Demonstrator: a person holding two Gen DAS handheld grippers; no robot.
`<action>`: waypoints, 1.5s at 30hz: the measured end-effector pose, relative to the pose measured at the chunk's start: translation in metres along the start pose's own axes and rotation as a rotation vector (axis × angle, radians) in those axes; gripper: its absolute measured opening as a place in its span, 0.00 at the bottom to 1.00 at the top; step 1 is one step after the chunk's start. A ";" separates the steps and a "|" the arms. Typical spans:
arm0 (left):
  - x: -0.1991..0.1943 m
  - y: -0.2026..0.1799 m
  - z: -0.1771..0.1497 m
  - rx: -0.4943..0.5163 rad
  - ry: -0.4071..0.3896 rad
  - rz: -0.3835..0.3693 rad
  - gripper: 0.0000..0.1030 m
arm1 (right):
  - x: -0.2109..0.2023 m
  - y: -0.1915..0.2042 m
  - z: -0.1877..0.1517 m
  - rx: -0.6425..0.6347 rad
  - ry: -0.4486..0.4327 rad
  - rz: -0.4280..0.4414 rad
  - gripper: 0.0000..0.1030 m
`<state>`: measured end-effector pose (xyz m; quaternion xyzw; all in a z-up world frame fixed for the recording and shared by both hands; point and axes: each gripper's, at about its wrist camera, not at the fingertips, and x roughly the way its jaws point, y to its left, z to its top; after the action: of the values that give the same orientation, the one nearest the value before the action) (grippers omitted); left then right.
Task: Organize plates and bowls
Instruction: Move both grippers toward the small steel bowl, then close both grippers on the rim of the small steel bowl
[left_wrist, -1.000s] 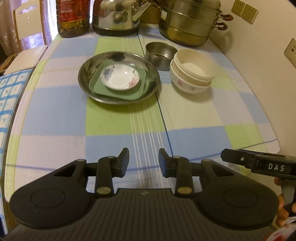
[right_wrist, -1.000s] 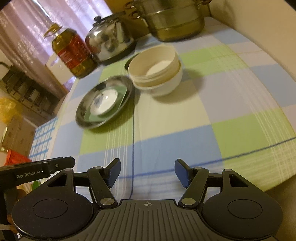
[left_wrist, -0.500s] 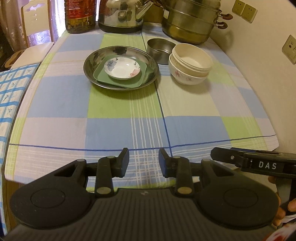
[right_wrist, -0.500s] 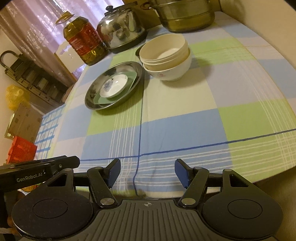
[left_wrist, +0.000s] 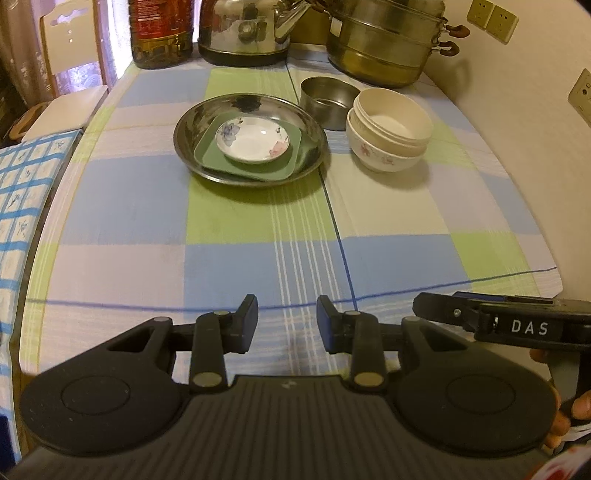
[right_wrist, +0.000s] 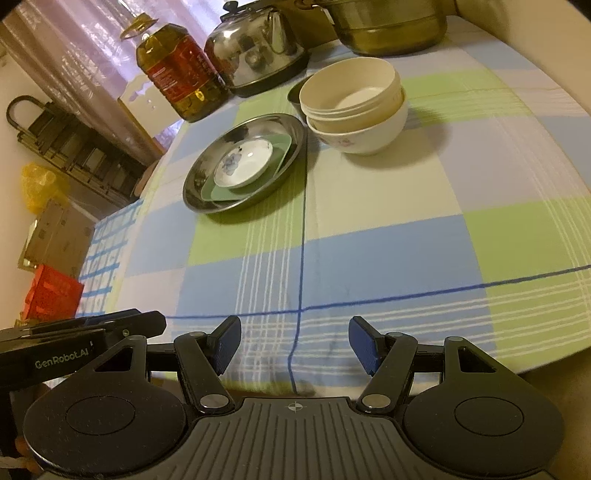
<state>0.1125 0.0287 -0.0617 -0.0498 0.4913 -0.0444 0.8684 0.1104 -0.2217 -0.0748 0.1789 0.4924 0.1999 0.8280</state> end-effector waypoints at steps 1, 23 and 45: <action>0.003 0.002 0.004 0.005 0.001 -0.005 0.30 | 0.002 0.001 0.002 0.005 -0.004 -0.003 0.63; 0.076 0.071 0.148 0.135 -0.044 -0.092 0.30 | 0.093 0.066 0.112 0.074 -0.131 -0.033 0.47; 0.186 0.030 0.279 0.226 -0.064 -0.235 0.30 | 0.130 0.012 0.255 0.035 -0.268 -0.224 0.31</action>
<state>0.4482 0.0466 -0.0803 -0.0104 0.4461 -0.1989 0.8725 0.3912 -0.1708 -0.0501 0.1622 0.3979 0.0721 0.9001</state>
